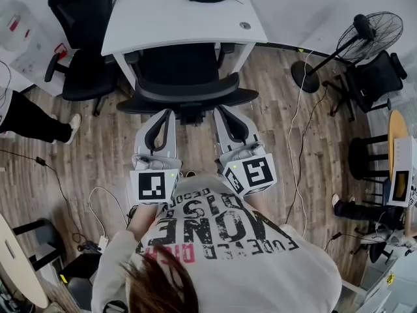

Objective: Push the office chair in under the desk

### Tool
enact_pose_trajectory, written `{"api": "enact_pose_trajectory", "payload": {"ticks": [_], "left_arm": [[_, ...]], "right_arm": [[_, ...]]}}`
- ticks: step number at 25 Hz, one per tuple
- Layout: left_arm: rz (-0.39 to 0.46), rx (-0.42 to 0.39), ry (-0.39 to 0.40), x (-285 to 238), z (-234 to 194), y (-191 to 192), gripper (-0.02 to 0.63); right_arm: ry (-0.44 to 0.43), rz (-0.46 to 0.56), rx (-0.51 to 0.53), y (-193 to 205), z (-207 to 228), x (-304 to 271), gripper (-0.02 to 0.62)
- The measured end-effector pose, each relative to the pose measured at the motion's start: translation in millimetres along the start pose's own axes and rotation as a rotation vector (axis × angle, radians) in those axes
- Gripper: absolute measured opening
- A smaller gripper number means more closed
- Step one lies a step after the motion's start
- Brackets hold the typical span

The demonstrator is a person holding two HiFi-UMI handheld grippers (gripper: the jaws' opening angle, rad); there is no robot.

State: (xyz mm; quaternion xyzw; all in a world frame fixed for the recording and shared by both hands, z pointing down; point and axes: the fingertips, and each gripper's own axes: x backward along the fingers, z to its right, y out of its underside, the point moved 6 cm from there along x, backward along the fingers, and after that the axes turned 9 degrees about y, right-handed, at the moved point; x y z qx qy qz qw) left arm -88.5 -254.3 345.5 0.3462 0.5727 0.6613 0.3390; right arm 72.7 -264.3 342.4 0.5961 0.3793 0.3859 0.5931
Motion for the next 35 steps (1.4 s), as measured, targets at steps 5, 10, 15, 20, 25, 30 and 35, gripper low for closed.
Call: {"api": "enact_pose_trajectory", "payload": {"ticks": [5, 10, 15, 20, 25, 30, 35], "left_arm": [[-0.008, 0.007, 0.004, -0.6, 3.5, 2.1, 0.012], [-0.051, 0.038, 0.011, -0.7, 8.2, 2.0, 0.012], [-0.056, 0.044, 0.009, 1.4, 7.5, 3.3, 0.012], [-0.04, 0.032, 0.002, 1.9, 4.8, 5.4, 0.012], [-0.018, 0.015, -0.001, 4.3, 1.4, 4.6, 0.012], [-0.015, 0.002, -0.005, 6.0, -2.5, 5.5, 0.012], [-0.062, 0.058, -0.001, 7.5, -0.8, 4.3, 0.012]], "right_arm": [[0.0, -0.001, -0.001, -3.7, 2.4, 0.7, 0.023], [0.005, -0.006, -0.012, 0.9, 5.4, 0.6, 0.023], [-0.007, -0.012, 0.003, -0.2, 2.9, 0.2, 0.023], [-0.005, -0.015, 0.003, 1.6, 2.9, 0.0, 0.023], [-0.005, -0.018, 0.01, 1.8, 1.0, -0.1, 0.023], [-0.008, -0.017, 0.013, 0.5, -1.0, -2.3, 0.023], [-0.008, -0.018, 0.014, 0.1, -2.5, -2.5, 0.023]]}}
